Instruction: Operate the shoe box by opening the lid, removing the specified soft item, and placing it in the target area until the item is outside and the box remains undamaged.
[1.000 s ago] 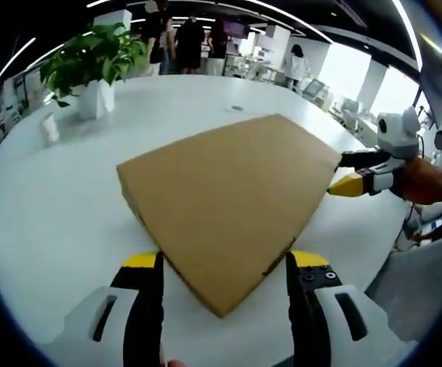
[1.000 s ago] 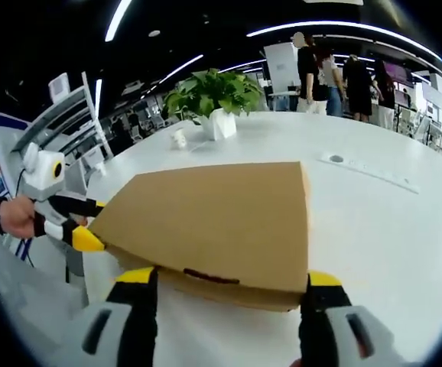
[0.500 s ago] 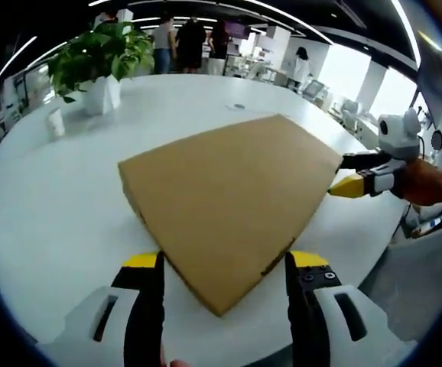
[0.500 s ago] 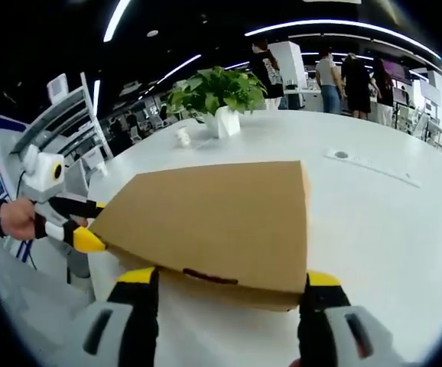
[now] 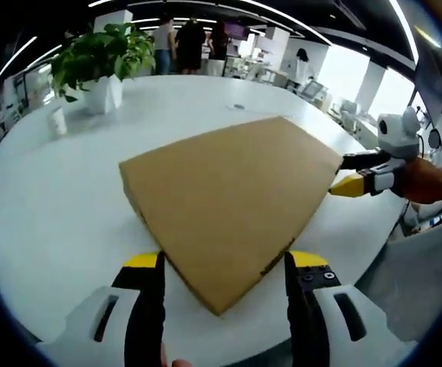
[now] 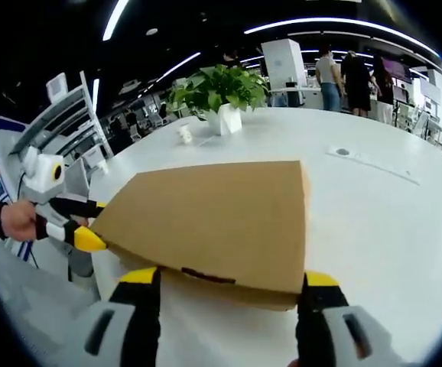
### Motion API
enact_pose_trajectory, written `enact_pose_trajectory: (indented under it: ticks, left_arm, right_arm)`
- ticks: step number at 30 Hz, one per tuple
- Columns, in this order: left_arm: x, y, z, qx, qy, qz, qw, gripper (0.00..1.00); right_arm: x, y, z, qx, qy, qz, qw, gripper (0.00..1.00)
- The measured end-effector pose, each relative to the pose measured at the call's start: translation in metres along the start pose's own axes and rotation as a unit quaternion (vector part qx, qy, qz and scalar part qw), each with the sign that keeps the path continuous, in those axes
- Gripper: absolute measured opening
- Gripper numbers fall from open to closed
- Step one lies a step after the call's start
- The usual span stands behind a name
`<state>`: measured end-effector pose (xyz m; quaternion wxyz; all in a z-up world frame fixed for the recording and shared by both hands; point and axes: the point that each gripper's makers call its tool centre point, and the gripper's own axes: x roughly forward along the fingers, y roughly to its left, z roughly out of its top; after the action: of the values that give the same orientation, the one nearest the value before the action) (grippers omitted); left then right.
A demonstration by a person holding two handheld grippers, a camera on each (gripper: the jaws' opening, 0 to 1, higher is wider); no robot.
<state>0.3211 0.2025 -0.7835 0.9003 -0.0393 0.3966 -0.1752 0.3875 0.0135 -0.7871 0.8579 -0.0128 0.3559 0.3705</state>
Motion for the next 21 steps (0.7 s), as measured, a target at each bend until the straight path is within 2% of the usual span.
enact_pose_trajectory:
  ticks: [11, 21]
  left_arm:
    - [-0.005, -0.001, 0.003, -0.016, -0.017, 0.000, 0.9997, 0.63]
    - [-0.017, -0.001, 0.013, -0.025, -0.033, 0.003, 0.9991, 0.59]
  right_arm:
    - [-0.006, 0.002, 0.006, -0.001, -0.009, -0.004, 1.0000, 0.69]
    - [-0.016, 0.003, 0.015, 0.002, -0.024, -0.005, 0.9997, 0.65]
